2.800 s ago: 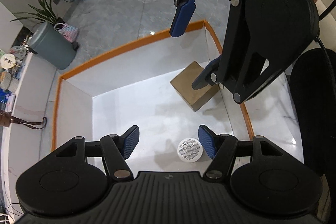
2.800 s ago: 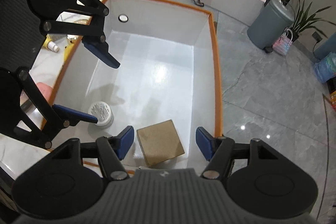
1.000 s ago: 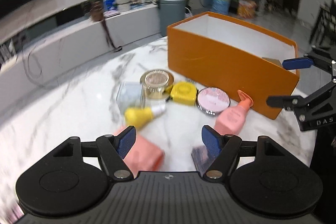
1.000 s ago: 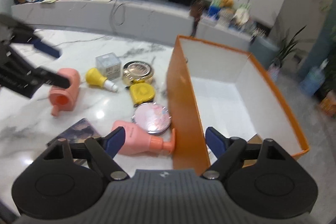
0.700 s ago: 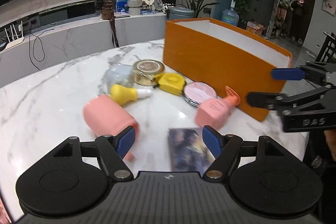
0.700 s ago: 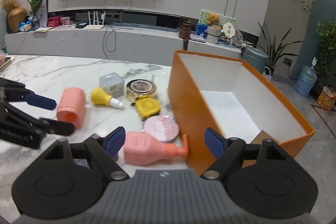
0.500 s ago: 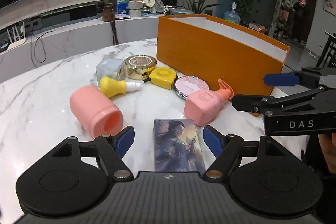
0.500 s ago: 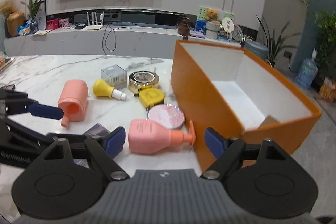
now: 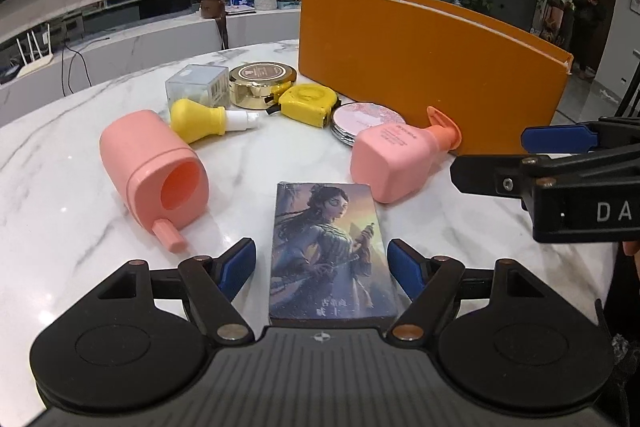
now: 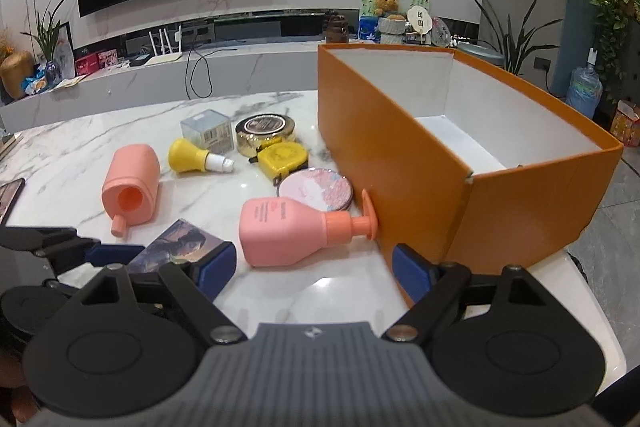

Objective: Organize rigid objects
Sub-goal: 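Grasp the illustrated book with the left tool, then grasp the pink pump lotion bottle with the right tool while the left tool holds the book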

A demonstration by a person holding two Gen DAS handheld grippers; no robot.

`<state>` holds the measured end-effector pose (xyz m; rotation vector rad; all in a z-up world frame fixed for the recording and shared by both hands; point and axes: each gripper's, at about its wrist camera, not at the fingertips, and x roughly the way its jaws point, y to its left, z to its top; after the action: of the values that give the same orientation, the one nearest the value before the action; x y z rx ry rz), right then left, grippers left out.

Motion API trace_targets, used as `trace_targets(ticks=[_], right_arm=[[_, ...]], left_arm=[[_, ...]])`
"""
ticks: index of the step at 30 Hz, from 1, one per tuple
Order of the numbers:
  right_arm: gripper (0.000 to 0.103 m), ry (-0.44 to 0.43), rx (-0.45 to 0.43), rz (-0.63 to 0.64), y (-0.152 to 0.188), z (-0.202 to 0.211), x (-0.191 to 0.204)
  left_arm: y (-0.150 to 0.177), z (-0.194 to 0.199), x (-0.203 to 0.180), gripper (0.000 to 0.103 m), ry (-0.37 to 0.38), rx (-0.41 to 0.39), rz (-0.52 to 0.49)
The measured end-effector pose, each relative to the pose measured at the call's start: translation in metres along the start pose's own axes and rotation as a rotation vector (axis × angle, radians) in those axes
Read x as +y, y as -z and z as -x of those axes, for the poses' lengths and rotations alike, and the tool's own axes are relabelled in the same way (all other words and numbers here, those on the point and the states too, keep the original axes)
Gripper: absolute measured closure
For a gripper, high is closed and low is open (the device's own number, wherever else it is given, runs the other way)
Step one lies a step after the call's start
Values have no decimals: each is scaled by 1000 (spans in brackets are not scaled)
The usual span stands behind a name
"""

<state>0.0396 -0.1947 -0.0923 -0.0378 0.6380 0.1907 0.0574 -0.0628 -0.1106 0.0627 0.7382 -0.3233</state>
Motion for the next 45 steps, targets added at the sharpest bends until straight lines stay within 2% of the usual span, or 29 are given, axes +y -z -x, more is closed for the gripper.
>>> trace_targets(ticks=[3, 4, 5, 18, 24, 26, 31, 34, 39, 41, 43, 45], right_arm=[[18, -2, 4, 7, 2, -1, 2], [18, -3, 10, 4, 3, -2, 2], [18, -3, 17, 1, 3, -3, 2], [17, 11, 58, 22, 4, -14, 19], [14, 47, 100, -132, -3, -34, 26], [8, 97, 85, -171, -6, -42, 29], [7, 178, 85, -309, -13, -64, 29], [7, 231, 89, -346, -17, -75, 29], [7, 287, 85, -338, -21, -87, 35], [12, 306, 83, -325, -22, -90, 37], [17, 283, 80, -309, -22, -90, 37], [17, 263, 82, -290, -20, -87, 38]], left_arm=[[-1, 4, 4, 20, 12, -1, 23], [0, 6, 7, 32, 27, -5, 32], [1, 9, 9, 36, 34, -8, 36], [28, 54, 60, 36, -40, 2, 102], [32, 64, 71, 36, -57, -4, 115], [33, 66, 72, 36, -57, -6, 116], [34, 67, 72, 35, -67, -3, 95], [33, 67, 72, 35, -68, -4, 96], [34, 67, 73, 35, -68, -5, 92], [34, 67, 73, 35, -66, -6, 93], [34, 67, 72, 35, -66, -6, 91], [34, 67, 72, 35, -65, -6, 89]])
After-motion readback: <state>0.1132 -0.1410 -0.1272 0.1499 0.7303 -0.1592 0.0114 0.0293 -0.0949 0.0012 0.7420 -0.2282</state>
